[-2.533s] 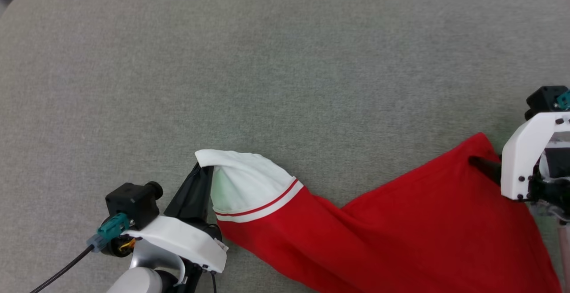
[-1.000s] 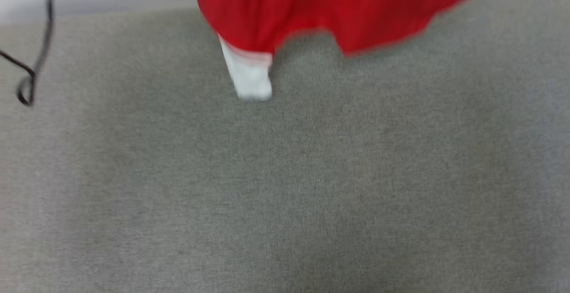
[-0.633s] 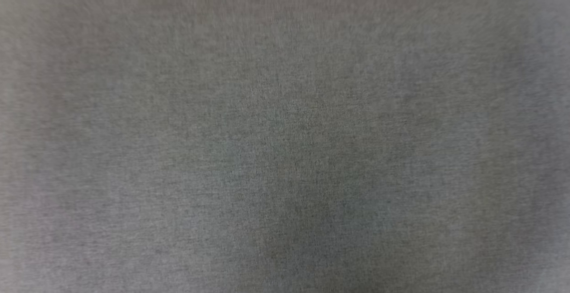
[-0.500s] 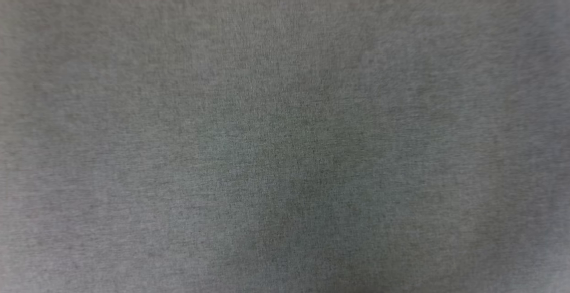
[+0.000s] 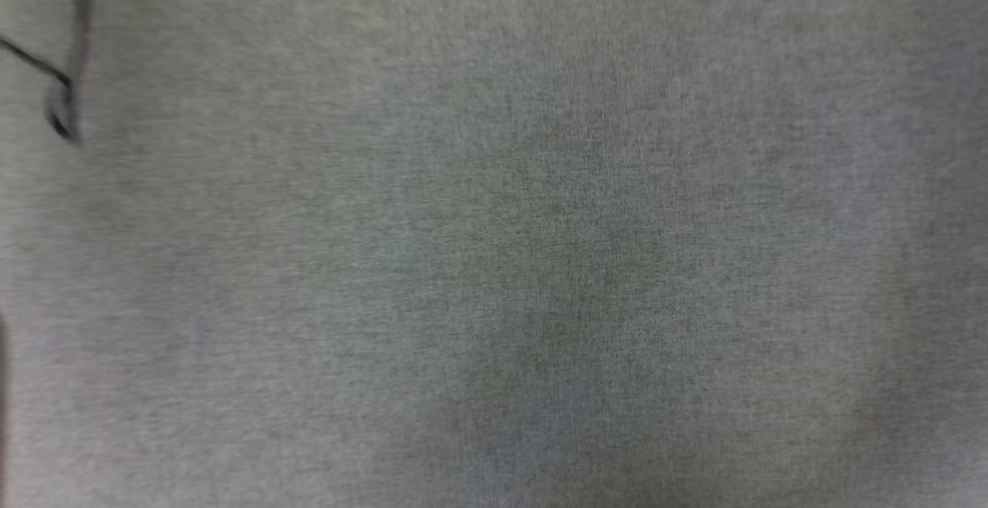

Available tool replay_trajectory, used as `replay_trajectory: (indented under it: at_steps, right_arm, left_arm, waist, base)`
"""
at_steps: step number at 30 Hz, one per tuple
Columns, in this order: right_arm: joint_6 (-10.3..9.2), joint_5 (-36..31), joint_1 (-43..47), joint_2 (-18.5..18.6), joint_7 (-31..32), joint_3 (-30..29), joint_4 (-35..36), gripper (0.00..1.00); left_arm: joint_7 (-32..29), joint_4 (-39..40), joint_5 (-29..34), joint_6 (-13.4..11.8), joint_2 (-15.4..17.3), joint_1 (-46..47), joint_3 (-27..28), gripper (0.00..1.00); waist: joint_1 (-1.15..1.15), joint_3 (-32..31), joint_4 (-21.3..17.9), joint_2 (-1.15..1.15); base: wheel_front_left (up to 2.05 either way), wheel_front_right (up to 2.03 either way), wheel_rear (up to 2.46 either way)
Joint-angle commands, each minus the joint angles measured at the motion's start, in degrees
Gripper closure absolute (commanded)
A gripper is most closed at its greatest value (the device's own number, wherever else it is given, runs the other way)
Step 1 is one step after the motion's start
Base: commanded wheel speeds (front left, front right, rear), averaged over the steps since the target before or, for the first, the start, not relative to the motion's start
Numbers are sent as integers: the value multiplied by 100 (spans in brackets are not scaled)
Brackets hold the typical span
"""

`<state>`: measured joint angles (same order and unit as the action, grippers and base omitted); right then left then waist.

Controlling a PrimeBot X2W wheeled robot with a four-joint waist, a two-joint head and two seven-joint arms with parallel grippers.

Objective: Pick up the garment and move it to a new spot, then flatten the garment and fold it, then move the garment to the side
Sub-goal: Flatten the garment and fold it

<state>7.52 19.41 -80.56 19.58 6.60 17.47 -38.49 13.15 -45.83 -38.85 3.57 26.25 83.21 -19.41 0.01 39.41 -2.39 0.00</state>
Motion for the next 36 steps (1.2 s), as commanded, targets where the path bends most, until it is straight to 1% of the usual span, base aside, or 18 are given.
replay_trajectory:
  at_steps: [1,4,6,8,9,12,15,18,22,25,27,31,34,36]
  right_arm:
    - [-7,147,338,101,-50,69,3,100]
    - [-7,331,1048,244,-129,261,58,100]
    - [-8,501,1606,351,-36,380,77,100]
    - [-8,624,2149,477,-2,456,183,100]
    - [-8,624,2149,477,-2,456,183,100]
    - [-9,847,3036,616,158,535,378,100]
    - [-10,1018,3923,760,352,504,622,100]
    - [-10,1155,4764,813,588,395,945,100]
    - [-11,1158,5836,806,793,189,1431,100]
    - [-11,1116,6623,768,919,-127,1817,100]
    - [-11,1066,7154,695,1015,-358,2068,100]
    - [-11,896,8142,465,1216,-940,2655,100]
    - [-11,705,8779,229,1410,-1334,3086,100]
    - [-11,587,9098,62,1573,-1561,3373,100]
  left_arm:
    - [95,-27,-74,40,-36,-353,52,100]
    - [182,47,-173,96,-126,-1201,170,100]
    - [204,196,-270,125,-191,-1868,299,100]
    - [211,450,-313,89,-235,-2599,476,100]
    - [211,450,-313,89,-235,-2599,476,100]
    - [215,857,-354,-44,-327,-3842,669,100]
    - [217,1281,-392,-213,-407,-4917,720,100]
    - [177,1764,-456,-469,-386,-5951,742,100]
    - [-22,2598,-557,-925,-330,-7242,820,100]
    - [-283,3357,-637,-1313,-281,-8173,852,100]
    - [-488,3849,-672,-1569,-231,-8756,853,100]
    - [-853,4809,-740,-2048,-144,-9677,883,100]
    - [-1057,5374,-780,-2322,-87,-10193,901,100]
    - [-1172,5672,-773,-2434,-51,-10379,878,100]
  waist:
    - [-1,-334,119,0]
    - [-1,-855,189,0]
    - [-1,-1229,241,0]
    - [-1,-1626,289,0]
    - [-1,-1626,289,0]
    - [-1,-2193,318,0]
    - [-1,-2708,343,0]
    - [-1,-3117,316,0]
    - [-1,-3606,260,0]
    - [-1,-3882,259,0]
    - [-1,-4041,268,0]
    - [-1,-4170,321,0]
    - [-1,-4225,360,0]
    - [-1,-4235,382,0]
  base:
    - [0,0,0]
    - [0,0,0]
    - [0,0,0]
    - [0,0,0]
    - [0,0,0]
    - [0,0,0]
    - [0,0,0]
    - [0,0,0]
    - [0,0,0]
    - [0,0,0]
    - [0,0,0]
    - [0,0,0]
    - [0,0,0]
    - [0,0,0]
